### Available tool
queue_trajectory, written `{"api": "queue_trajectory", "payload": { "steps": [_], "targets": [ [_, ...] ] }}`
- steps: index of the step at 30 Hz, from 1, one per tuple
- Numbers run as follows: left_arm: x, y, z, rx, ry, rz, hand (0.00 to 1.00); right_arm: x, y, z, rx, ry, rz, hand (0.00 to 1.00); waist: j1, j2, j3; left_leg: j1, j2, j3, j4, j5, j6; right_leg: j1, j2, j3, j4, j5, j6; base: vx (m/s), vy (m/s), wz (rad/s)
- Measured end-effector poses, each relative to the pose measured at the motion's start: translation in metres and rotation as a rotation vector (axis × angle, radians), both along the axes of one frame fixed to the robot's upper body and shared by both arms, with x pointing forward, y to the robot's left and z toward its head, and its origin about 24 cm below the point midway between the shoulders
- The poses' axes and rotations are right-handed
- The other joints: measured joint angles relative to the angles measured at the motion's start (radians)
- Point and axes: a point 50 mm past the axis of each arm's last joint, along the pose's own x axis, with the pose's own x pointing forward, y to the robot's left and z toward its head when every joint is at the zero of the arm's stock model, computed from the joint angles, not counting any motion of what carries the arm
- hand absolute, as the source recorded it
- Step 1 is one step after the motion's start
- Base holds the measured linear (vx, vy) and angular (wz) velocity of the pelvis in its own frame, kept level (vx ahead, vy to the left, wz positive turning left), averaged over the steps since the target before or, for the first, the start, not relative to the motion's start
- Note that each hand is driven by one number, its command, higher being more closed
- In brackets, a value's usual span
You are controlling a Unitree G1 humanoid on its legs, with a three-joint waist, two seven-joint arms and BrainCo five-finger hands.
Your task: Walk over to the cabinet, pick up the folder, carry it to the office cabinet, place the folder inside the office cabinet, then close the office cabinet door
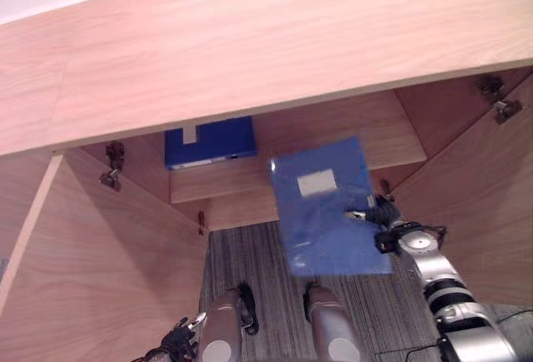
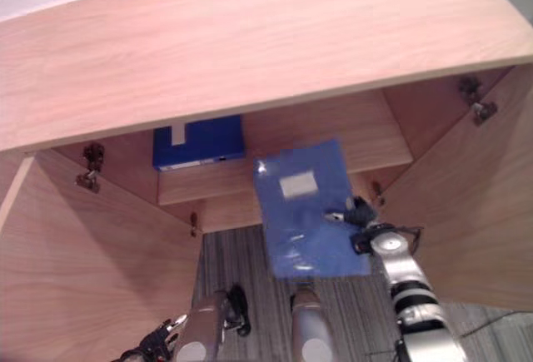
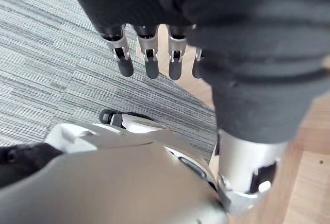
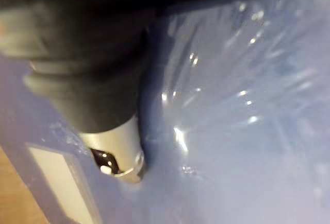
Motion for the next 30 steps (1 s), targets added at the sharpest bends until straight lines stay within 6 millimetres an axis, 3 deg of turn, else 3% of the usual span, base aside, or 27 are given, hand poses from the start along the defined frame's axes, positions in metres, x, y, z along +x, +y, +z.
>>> {"api": "queue_trajectory", "payload": {
  "steps": [2, 8, 16, 21, 23, 26, 30],
  "targets": [
    [0.003, 0.002, 0.002, -0.006, -0.025, 0.028, 0.0, 0.002, 0.017, 0.002, 0.192, -0.038, -0.032, 1.0, 0.004, 0.002, 0.005, -0.06, 0.012, -0.019, 0.105, -0.049, -0.001, -0.05, 0.0, -0.019, 0.103, -0.057, -0.002, -0.03, -0.034, 0.17],
    [0.011, 0.001, 0.004, -0.015, -0.038, 0.09, 0.0, 0.018, 0.02, 0.024, 0.52, -0.136, -0.162, 1.0, 0.044, 0.0, 0.019, -0.174, 0.039, -0.037, 0.285, -0.138, -0.001, -0.152, -0.001, -0.037, 0.277, -0.14, -0.001, 0.03, 0.016, 0.06],
    [0.051, 0.004, 0.019, -0.021, -0.137, 0.192, 0.0, 0.053, 0.03, 0.079, 0.875, -0.268, -0.217, 1.0, 0.051, -0.005, 0.076, -0.343, 0.025, -0.075, 0.414, -0.165, 0.012, -0.297, -0.044, -0.089, 0.408, -0.177, 0.001, -0.03, 0.061, 0.14],
    [0.068, 0.004, 0.03, 0.048, -0.198, 0.179, 0.0, 0.072, -0.01, 0.157, 1.216, -0.55, -0.387, 1.0, 0.071, -0.003, 0.083, -0.46, 0.0, -0.102, 0.479, -0.161, 0.017, -0.397, -0.072, -0.106, 0.485, -0.192, 0.0, -0.05, 0.035, 0.23],
    [0.068, 0.004, 0.031, 0.064, -0.194, 0.198, 0.0, 0.072, -0.038, 0.198, 1.314, -0.687, -0.459, 1.0, 0.074, -0.002, 0.09, -0.509, -0.012, -0.112, 0.5, -0.158, 0.023, -0.437, -0.081, -0.108, 0.507, -0.195, 0.003, -0.04, 0.034, 0.16],
    [0.069, 0.003, 0.033, 0.079, -0.203, 0.217, 0.0, 0.067, -0.065, 0.24, 1.426, -0.811, -0.524, 1.0, 0.076, 0.001, 0.099, -0.57, -0.025, -0.116, 0.529, -0.153, 0.029, -0.493, -0.098, -0.11, 0.544, -0.2, 0.004, -0.03, 0.022, 0.18],
    [0.07, 0.002, 0.035, 0.087, -0.209, 0.239, 0.0, 0.066, -0.073, 0.259, 1.504, -0.83, -0.578, 1.0, 0.08, 0.006, 0.106, -0.619, -0.029, -0.121, 0.556, -0.152, 0.029, -0.542, -0.103, -0.11, 0.579, -0.208, 0.004, -0.02, -0.01, 0.07]
  ]
}}
